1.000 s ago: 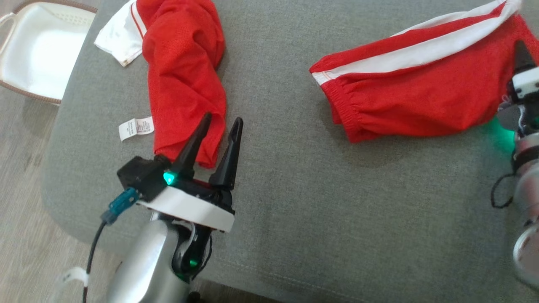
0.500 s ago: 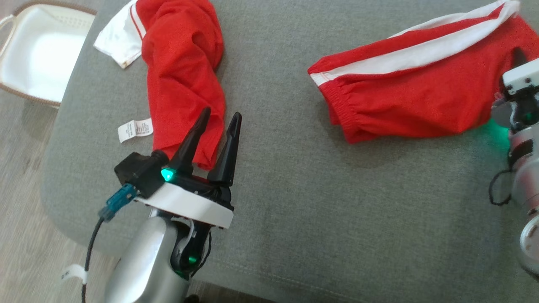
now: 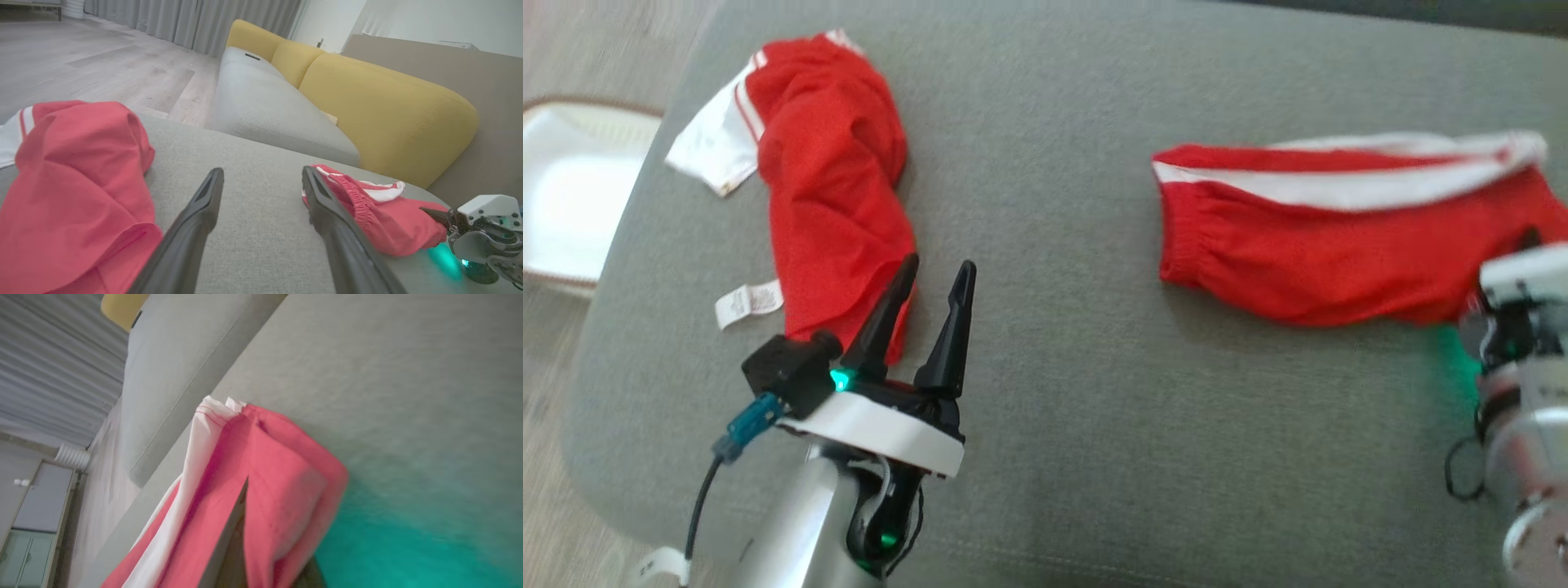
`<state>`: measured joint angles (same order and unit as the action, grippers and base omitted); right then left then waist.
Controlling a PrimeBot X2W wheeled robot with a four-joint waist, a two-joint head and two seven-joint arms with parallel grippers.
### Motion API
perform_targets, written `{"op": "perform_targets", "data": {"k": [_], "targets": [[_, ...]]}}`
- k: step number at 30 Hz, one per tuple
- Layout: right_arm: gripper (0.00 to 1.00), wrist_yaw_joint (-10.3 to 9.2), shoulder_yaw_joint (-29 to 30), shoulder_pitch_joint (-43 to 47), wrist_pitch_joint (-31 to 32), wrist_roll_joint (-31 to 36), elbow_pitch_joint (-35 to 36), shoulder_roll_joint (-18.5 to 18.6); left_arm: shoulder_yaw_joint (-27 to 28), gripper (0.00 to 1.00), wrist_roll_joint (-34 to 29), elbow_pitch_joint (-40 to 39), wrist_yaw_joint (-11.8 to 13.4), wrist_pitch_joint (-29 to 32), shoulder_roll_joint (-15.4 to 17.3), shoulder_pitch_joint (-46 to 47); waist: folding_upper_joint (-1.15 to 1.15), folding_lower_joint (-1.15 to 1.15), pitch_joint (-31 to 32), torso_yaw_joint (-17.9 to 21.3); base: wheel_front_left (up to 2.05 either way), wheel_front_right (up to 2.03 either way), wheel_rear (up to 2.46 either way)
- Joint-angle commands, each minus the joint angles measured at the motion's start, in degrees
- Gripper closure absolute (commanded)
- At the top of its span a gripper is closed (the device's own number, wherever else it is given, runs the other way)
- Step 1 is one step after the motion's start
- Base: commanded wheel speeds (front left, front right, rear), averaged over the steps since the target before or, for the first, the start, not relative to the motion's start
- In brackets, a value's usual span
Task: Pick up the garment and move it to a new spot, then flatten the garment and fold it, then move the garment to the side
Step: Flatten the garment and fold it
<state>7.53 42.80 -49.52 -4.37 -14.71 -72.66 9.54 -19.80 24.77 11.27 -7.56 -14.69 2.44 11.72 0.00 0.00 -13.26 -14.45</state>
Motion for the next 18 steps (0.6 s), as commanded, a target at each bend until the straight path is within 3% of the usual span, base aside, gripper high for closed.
{"op": "perform_targets", "data": {"k": [1,11,18], "targets": [[1.0,-0.04,0.63,0.49,-1.62,-0.96,1.88,0.21,1.78,0.0,-0.53,-1.76,0.08,-0.3,0.44,0.69,0.0,0.0,2.11,1.85,0.0,0.0,0.0],[1.0,-0.04,3.47,5.38,-3.92,-2.15,5.21,-1.19,2.02,0.0,-0.9,-2.09,0.08,-0.3,0.43,-0.66,0.0,0.0,3.26,3.44,0.0,0.0,0.0],[1.0,-0.04,-3.92,4.69,-2.41,-4.62,12.09,-5.2,2.29,0.0,-1.06,-1.54,0.08,-0.3,0.43,-0.96,0.0,0.0,4.01,3.0,0.0,0.0,0.0]]}}
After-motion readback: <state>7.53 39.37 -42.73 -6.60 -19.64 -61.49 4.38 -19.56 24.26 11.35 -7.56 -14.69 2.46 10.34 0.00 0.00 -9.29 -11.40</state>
